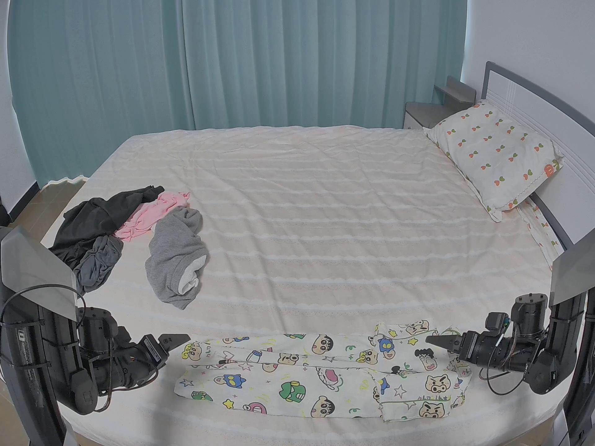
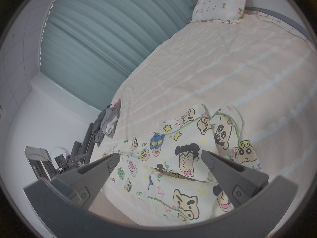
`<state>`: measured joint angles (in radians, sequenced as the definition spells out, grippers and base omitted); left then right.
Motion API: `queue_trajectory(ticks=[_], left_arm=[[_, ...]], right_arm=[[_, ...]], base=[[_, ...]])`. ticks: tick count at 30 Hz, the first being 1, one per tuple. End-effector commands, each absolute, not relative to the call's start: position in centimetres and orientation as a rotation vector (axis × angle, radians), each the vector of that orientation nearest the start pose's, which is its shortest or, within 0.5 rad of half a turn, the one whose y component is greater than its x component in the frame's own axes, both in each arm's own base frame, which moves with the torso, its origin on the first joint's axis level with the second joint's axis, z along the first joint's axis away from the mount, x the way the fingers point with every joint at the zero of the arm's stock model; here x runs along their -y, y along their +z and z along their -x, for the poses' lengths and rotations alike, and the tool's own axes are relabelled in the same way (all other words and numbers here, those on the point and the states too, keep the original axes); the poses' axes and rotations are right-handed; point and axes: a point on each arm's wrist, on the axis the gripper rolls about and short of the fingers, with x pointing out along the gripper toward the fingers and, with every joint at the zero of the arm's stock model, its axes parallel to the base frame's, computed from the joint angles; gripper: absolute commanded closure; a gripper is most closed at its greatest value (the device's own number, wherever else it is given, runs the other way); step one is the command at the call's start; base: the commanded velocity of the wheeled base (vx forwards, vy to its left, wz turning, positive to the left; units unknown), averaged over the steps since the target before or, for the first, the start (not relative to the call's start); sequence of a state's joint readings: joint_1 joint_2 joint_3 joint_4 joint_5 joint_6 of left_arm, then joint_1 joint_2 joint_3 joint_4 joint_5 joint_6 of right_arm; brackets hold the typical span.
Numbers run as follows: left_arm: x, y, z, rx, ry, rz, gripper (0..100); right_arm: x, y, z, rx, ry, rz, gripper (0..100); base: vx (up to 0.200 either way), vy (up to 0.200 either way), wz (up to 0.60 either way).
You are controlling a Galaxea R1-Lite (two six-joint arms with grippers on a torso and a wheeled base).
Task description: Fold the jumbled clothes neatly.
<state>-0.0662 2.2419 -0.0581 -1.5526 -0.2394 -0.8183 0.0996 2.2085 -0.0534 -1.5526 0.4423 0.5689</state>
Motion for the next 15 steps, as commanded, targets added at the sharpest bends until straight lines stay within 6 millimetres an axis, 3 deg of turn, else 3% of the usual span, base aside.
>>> queue_trajectory(ticks=[1, 4, 9, 15], left_arm=[[3.4, -0.4, -25.4, -0.593, -0.022, 0.792, 0], [3.9, -0.1, -27.5, -0.612, -0.04, 0.683, 0], [4.7, 0.3, -30.2, -0.734, -0.014, 0.65, 0], [5.3, -0.2, -31.3, -0.812, -0.023, 0.577, 0]], right_arm=[[-2.5, 1.2, -22.2, -0.678, 0.328, -0.67, 0], [-2.4, 1.1, -22.1, -0.682, 0.325, -0.671, 0], [-2.5, 1.1, -21.8, -0.692, 0.325, -0.673, 0], [-2.5, 1.0, -21.8, -0.698, 0.325, -0.672, 0]], base=[[0.0, 0.0, 0.0], [0.0, 0.0, 0.0], [0.0, 0.0, 0.0], [0.0, 0.0, 0.0]])
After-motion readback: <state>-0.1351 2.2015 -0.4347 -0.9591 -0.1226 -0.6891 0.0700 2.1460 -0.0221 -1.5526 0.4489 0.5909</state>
